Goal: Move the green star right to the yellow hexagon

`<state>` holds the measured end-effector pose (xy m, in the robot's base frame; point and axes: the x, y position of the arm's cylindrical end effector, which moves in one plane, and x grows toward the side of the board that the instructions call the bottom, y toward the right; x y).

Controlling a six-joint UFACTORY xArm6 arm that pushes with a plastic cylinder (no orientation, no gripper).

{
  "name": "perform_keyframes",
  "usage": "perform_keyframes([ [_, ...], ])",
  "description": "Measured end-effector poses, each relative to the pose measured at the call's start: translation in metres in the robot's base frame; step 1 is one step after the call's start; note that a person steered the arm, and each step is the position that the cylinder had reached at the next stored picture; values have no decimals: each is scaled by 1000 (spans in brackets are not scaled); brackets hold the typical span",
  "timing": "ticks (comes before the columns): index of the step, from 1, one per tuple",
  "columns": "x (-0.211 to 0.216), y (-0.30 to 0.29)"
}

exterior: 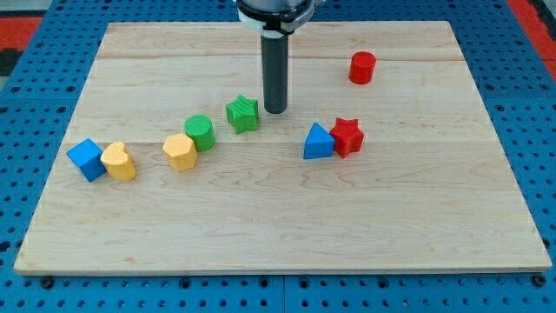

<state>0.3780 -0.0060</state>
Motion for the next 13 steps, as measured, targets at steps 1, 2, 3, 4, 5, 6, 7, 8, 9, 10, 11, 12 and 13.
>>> perform_keyframes([
  [1, -23, 0],
  [2, -40, -41],
  [3, -6, -24],
  [4, 4, -38],
  [5, -33, -6],
  [6, -33, -73],
  [7, -15, -92],
  [8, 8, -60],
  [9, 41, -44],
  [10, 42, -16],
  [11, 56, 4],
  [12, 76, -28],
  [13, 76, -17],
])
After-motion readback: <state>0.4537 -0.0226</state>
